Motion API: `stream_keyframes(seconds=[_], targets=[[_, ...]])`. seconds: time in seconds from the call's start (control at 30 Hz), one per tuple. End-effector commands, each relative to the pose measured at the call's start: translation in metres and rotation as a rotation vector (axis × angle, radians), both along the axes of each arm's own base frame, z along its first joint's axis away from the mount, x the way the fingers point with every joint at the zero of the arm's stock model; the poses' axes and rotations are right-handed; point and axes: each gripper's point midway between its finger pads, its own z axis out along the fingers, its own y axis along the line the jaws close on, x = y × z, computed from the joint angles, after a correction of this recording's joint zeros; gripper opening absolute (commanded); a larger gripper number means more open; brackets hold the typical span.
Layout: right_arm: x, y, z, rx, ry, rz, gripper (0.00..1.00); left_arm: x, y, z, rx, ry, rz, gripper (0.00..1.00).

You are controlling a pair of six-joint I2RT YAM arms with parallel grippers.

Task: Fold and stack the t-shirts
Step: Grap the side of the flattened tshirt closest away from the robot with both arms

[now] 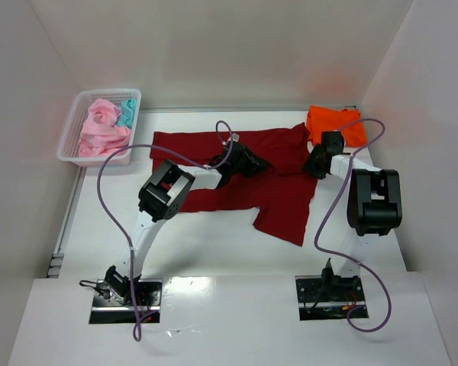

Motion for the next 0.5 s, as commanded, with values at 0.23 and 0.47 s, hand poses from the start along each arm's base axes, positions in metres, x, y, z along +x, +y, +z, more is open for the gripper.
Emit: stream_keyframes(seconds=[0.23, 0.47], targets=[[0.030, -0.001, 0.016, 0.010, -0.092, 0.002, 0.45, 0.007, -0.010, -0.006, -0.016, -0.009, 0.008, 0.17], [0.039, 0.000, 0.024, 0.021, -0.134, 0.002, 0.41, 0.002, -0.005, 0.003, -0.014, -0.013, 0.016, 0.00]])
